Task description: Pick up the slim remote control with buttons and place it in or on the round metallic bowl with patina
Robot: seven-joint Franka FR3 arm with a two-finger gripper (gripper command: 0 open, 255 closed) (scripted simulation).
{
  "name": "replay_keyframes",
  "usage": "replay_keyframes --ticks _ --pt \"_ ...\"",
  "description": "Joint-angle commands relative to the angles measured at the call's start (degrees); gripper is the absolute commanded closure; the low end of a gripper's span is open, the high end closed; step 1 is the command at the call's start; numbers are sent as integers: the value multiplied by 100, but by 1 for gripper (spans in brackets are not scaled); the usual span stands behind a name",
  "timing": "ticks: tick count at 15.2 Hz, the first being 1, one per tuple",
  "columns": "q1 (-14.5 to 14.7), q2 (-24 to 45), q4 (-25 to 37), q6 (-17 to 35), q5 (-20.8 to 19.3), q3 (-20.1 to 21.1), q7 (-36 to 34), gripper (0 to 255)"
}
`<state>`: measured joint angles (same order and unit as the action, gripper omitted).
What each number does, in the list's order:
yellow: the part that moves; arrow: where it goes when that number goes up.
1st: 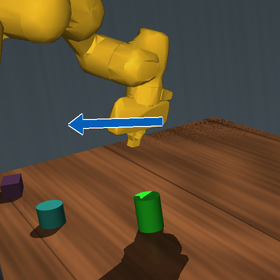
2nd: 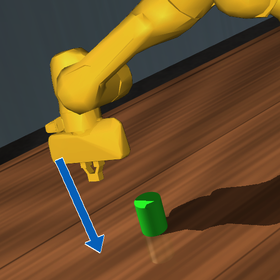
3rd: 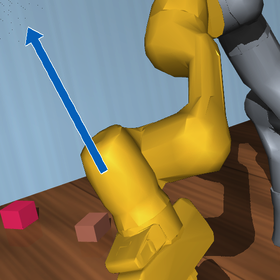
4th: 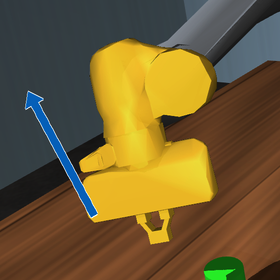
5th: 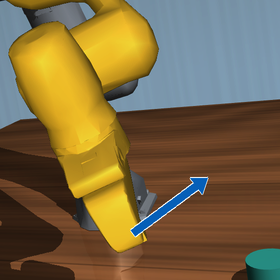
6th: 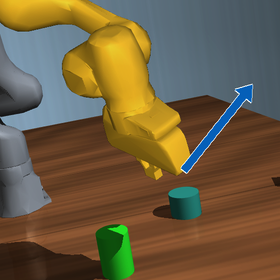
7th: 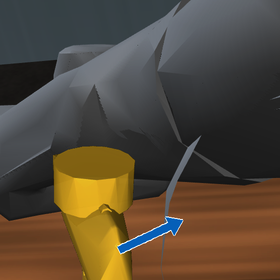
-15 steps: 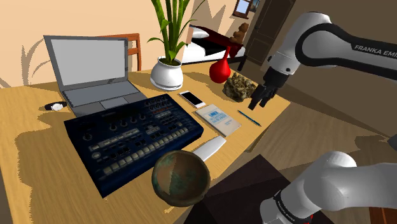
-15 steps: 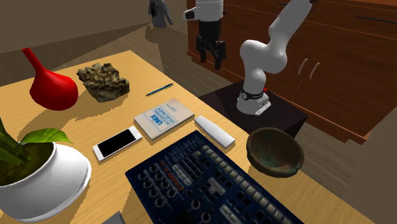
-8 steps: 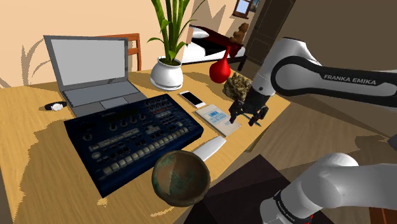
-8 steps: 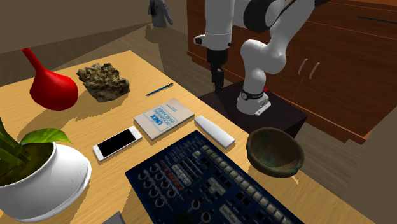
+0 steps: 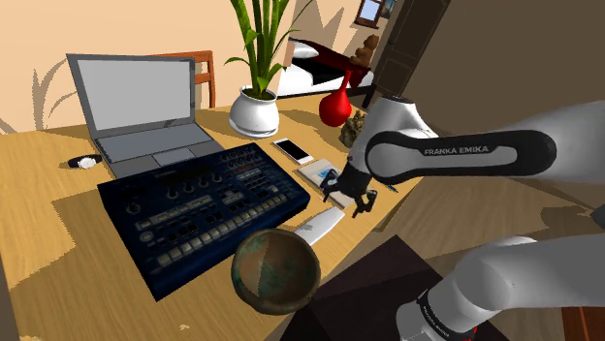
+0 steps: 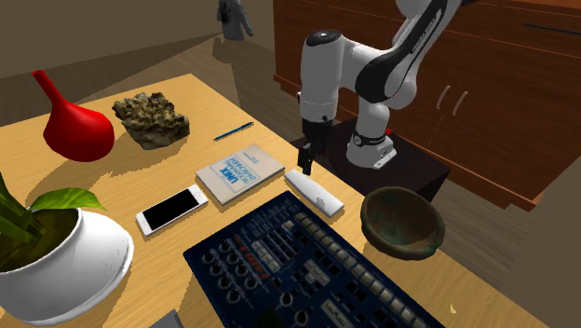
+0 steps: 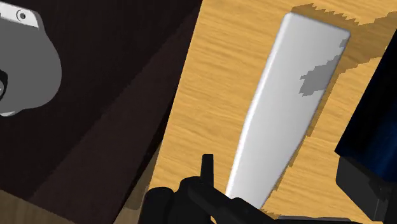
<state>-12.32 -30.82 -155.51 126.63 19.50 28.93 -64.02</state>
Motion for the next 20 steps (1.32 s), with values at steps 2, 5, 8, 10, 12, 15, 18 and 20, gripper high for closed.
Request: replay_keyframes --ticks 2,5,8,10,12,15,18,20 --pt "-444 732 107 655 14 704 -1580 0" --pt "-643 1125 91 1052 -83 969 -2062 0" --pt "-713 1380 11 1375 -163 1076 -2136 0" --pt "-772 1564 -36 1595 -239 1151 -2201 0" --pt "-789 1619 -48 1659 -266 1172 -2222 0" --pt "-789 1619 -49 1659 -266 1171 -2222 0" --pt "-788 1618 -48 1657 -266 1171 -2222 0" --pt "-788 1618 -48 1657 -266 1171 -2222 255"
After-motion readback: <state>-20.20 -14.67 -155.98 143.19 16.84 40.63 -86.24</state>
